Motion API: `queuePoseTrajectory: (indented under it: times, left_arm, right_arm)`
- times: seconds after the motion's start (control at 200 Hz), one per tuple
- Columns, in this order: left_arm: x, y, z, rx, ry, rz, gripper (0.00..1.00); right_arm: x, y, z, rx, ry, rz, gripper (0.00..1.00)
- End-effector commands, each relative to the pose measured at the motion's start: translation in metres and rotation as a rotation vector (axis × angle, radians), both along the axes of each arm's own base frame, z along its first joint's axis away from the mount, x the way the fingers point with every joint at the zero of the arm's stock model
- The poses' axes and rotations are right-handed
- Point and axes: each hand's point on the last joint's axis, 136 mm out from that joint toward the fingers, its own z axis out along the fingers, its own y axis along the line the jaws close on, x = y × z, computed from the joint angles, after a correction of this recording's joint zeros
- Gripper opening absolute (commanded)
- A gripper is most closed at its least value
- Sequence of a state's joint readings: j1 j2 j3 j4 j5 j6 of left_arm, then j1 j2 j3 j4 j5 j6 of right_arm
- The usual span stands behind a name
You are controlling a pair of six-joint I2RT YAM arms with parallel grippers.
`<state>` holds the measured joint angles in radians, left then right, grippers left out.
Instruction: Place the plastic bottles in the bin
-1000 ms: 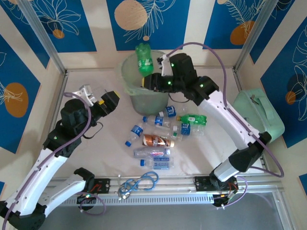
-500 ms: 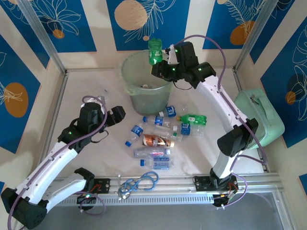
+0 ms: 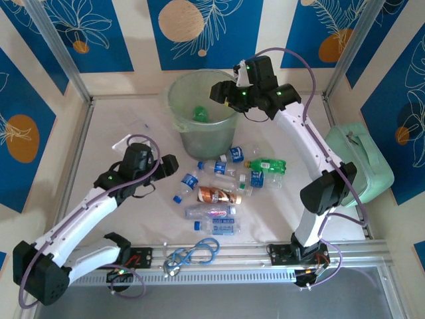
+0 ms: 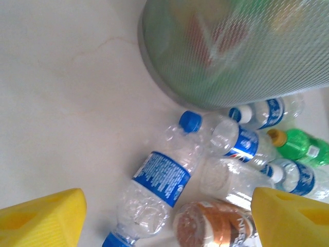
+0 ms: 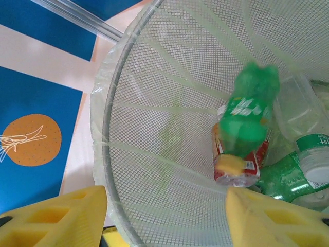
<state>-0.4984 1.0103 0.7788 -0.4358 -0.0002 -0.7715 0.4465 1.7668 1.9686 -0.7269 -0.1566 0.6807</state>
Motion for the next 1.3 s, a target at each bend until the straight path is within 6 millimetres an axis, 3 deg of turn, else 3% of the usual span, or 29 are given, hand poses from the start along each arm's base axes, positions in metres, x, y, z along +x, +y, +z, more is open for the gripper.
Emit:
queuePoseTrajectory:
  times: [0.0,0.245,0.56,0.685,0.795,1.065,1.296]
  left_arm:
    - [0.0,-0.008,-0.018,-0.004,0.022,-0.063,0.83]
    - [0.005,-0.03,-0.054,0.027,0.077,-0.157,0.84]
    - [0.004,-0.047,-0.094,0.254,0.13,-0.303,0.85]
    - [0.003,-0.055,-0.109,0.311,0.151,-0.378,0.99]
    - [0.003,-0.06,-0.12,0.348,0.168,-0.412,0.99]
    - [0.006,-0.062,-0.136,0.407,0.214,-0.418,0.91]
    - [0.006,-0.063,-0.137,0.416,0.222,-0.423,0.75]
  right_arm:
    - [-0.024,-0.002,0.038,0.042,-0.079,0.037,0.63]
    - [-0.069,-0.004,0.044,0.044,-0.11,0.069,0.64]
    - [-0.122,-0.007,0.01,0.02,-0.067,0.099,0.68]
    - [-0.13,-0.008,-0.014,-0.009,-0.02,0.104,0.71]
    - [-0.137,-0.008,-0.027,-0.016,0.007,0.109,0.72]
    - [-0.145,0.0,-0.036,-0.022,0.023,0.125,0.73]
    - [-0.145,-0.002,-0.035,-0.018,0.018,0.115,0.72]
